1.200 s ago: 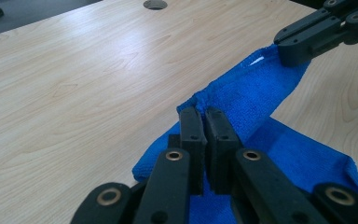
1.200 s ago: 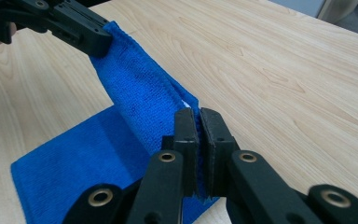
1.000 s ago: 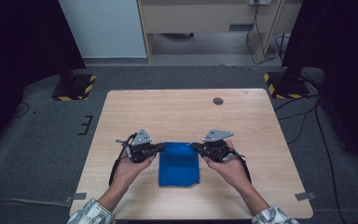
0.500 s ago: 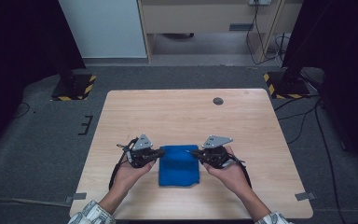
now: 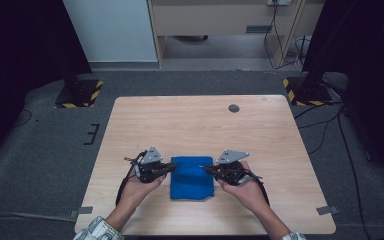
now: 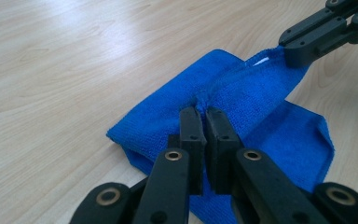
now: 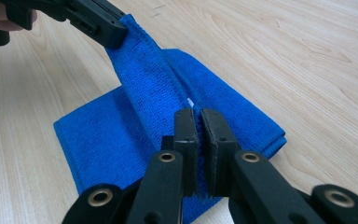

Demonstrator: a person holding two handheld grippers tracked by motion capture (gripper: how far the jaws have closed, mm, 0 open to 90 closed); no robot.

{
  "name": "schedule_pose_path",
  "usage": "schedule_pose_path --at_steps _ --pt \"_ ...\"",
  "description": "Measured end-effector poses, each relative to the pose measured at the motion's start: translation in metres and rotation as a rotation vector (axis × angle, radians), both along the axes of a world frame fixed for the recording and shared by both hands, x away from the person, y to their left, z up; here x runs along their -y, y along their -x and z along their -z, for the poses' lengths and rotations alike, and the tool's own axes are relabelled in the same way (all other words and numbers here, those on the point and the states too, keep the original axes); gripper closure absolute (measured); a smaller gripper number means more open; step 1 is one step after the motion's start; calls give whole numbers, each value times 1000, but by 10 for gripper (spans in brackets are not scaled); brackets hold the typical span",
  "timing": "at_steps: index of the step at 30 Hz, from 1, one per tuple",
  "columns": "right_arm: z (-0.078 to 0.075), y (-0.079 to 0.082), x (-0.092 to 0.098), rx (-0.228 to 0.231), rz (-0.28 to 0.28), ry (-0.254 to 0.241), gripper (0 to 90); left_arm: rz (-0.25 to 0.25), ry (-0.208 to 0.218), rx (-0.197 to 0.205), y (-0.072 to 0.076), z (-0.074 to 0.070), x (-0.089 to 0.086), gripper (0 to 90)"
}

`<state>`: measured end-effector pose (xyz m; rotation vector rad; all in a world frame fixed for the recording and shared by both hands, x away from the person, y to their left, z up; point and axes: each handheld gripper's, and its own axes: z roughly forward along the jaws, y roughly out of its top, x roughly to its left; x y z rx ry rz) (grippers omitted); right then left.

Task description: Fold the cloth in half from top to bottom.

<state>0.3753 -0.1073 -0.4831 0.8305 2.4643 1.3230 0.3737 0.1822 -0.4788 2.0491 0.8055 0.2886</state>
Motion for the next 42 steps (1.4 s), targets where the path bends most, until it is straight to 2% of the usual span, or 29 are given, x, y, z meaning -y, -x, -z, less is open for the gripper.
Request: schedule_pose_path --at_steps 3,6,7,12,23,34,42 --pt "1 3 0 -4 -6 -1 852 5 -6 -14 5 4 0 863" --pt "6 5 1 -13 -12 18 851 12 -17 -20 8 7 1 849" --pt "8 6 1 -14 -10 20 850 22 -35 -30 11 12 3 843" --pt "17 9 3 -39 -11 30 844 34 -65 -51 14 20 4 824" --pt "22 11 0 -48 -21 45 823 33 -80 -68 15 24 1 788" --pt "26 17 4 -78 -21 54 748 17 -66 -66 21 24 -6 715" --pt "24 22 4 -87 -28 45 721 -4 -14 -35 25 14 -11 707"
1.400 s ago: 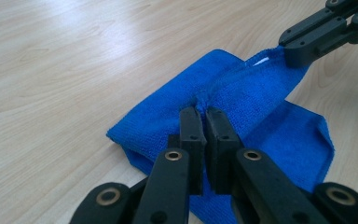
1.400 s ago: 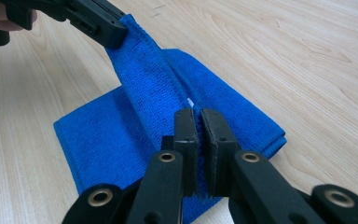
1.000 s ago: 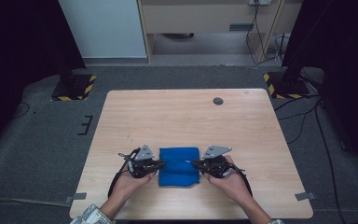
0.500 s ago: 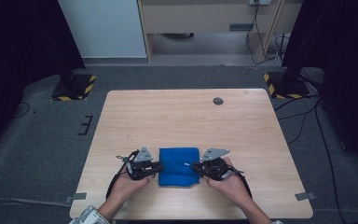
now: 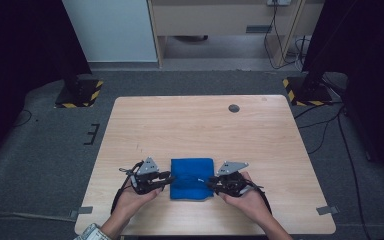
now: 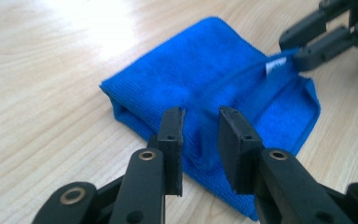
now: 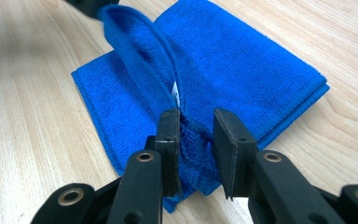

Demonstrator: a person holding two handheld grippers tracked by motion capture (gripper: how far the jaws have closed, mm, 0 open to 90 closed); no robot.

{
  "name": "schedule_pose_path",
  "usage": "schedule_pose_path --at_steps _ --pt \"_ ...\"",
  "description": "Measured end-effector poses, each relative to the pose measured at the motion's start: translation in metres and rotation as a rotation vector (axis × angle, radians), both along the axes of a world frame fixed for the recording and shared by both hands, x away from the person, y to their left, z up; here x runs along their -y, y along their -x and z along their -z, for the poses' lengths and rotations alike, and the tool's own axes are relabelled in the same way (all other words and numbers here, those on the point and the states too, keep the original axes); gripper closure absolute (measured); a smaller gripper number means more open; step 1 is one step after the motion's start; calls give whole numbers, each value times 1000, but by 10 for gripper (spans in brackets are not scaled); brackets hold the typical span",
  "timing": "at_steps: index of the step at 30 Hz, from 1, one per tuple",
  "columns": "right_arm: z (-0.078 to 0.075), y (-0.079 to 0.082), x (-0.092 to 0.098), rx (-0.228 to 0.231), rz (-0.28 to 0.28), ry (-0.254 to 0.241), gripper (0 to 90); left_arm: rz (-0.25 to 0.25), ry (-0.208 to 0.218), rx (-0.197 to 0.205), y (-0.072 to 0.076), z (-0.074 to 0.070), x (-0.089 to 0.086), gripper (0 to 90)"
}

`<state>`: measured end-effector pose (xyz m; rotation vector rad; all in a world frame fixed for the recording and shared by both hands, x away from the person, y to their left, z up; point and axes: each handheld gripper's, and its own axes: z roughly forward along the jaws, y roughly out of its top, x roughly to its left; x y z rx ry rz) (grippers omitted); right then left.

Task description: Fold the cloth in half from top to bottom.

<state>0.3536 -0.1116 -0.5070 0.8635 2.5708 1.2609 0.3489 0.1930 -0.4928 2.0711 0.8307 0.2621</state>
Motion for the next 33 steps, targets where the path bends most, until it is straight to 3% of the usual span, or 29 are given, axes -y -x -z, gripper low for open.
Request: schedule_pose_path --at_steps 7,17,29,33 --pt "1 3 0 -5 -5 -1 713 -20 2 6 -7 1 3 701" --pt "0 9 -5 -7 -27 -2 706 -2 -31 14 -13 6 13 699" --pt "-5 10 -4 -28 -15 -25 595 12 -64 12 -12 11 18 675" --pt "-9 9 -3 -24 -11 -59 561 23 -71 7 -10 13 19 674"
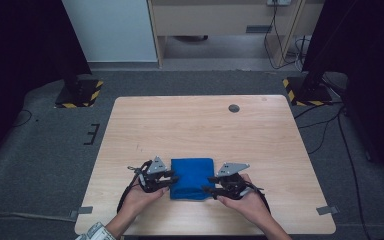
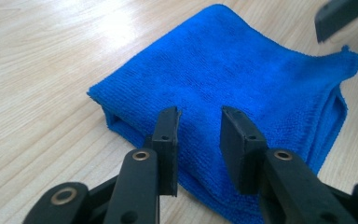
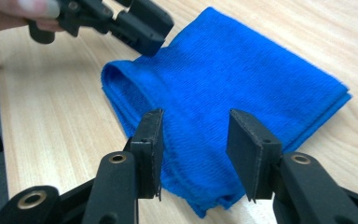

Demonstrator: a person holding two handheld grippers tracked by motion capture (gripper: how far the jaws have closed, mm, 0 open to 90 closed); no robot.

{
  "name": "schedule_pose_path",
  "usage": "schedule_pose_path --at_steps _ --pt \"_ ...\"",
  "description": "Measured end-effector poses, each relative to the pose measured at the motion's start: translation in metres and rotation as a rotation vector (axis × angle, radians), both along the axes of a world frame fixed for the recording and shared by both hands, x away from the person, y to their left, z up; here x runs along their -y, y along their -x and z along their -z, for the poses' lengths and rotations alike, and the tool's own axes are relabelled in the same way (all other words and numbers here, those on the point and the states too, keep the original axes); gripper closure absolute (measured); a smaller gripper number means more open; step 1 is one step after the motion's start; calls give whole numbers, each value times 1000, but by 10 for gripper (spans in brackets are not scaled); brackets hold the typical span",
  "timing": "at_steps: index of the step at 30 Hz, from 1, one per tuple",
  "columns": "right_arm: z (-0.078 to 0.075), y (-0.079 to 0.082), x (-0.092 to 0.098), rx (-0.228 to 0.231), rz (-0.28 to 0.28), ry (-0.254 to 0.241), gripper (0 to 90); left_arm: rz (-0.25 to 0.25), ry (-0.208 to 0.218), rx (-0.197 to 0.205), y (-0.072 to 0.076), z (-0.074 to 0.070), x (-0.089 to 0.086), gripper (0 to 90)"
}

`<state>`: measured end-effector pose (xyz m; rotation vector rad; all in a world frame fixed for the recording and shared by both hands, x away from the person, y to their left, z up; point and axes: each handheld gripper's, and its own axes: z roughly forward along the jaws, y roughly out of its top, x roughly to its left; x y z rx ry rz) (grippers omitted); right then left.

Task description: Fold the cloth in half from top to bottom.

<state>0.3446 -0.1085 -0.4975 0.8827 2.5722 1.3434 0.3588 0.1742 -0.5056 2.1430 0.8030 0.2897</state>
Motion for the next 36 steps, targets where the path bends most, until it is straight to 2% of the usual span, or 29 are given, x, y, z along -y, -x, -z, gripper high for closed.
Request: schedule_pose_path --at_steps 6,7,15,19,22,23,30,34,35,36 --pt "-1 -6 0 17 39 18 533 9 -13 -3 2 2 2 657" --pt "3 -9 -2 14 54 42 519 16 -23 0 4 2 3 652" --pt "15 -9 -3 -2 52 82 462 30 -55 0 10 5 2 606" --pt "20 -7 -6 -1 42 109 424 35 -109 15 14 7 1 581" --pt "21 -6 -7 5 42 113 409 35 -118 15 14 8 0 552" --pt "22 -5 -8 16 41 128 392 39 -132 16 14 10 0 543" --pt "22 -6 -9 27 46 129 309 5 -119 46 12 6 -1 410" --pt "22 -7 -9 43 46 125 271 -12 -113 51 11 5 -3 340" --pt "21 -7 -10 44 50 123 252 -21 -108 48 10 4 -4 340" --pt "21 -9 -10 52 60 120 211 -28 -94 43 9 4 -4 300"
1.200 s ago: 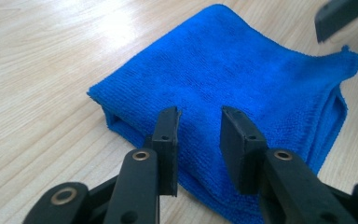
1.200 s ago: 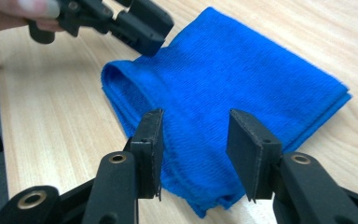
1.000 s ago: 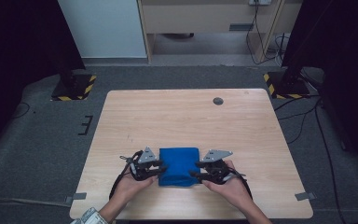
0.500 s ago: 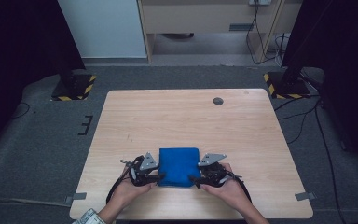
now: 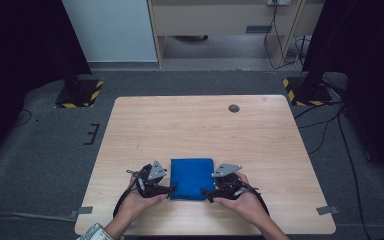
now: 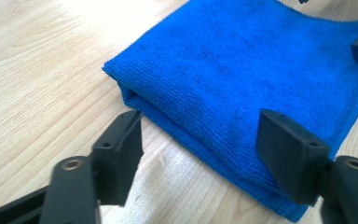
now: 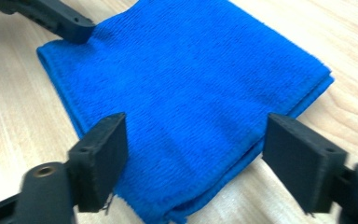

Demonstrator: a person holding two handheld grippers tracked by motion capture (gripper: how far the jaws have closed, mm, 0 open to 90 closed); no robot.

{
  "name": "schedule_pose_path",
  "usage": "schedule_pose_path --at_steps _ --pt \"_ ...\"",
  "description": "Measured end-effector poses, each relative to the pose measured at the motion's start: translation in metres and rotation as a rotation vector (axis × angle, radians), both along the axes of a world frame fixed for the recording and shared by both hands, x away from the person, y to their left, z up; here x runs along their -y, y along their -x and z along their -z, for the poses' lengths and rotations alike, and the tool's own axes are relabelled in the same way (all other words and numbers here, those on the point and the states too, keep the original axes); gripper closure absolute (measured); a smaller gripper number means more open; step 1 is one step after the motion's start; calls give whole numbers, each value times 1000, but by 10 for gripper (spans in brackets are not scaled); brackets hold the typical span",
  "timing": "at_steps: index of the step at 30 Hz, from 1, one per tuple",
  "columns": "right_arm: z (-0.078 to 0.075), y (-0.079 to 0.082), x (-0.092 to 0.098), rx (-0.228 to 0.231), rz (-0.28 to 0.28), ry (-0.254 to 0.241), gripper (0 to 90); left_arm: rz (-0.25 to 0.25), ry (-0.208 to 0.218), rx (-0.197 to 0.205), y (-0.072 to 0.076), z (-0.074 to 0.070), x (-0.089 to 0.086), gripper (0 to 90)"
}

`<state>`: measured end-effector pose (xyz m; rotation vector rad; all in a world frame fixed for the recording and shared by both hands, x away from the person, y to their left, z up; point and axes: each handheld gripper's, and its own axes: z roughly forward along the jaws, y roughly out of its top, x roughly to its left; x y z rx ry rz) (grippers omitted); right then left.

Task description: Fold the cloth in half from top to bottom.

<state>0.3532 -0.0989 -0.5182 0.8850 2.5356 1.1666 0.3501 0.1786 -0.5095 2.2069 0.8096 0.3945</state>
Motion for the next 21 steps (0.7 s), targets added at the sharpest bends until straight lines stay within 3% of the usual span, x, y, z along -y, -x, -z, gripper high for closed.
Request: schedule_pose_path --at_steps 11,21 --pt "-14 -14 -2 6 16 -28 101 -65 52 6 -10 -5 -5 147" --pt "-24 -34 6 20 63 -52 91 -142 87 30 -25 -13 -25 107"
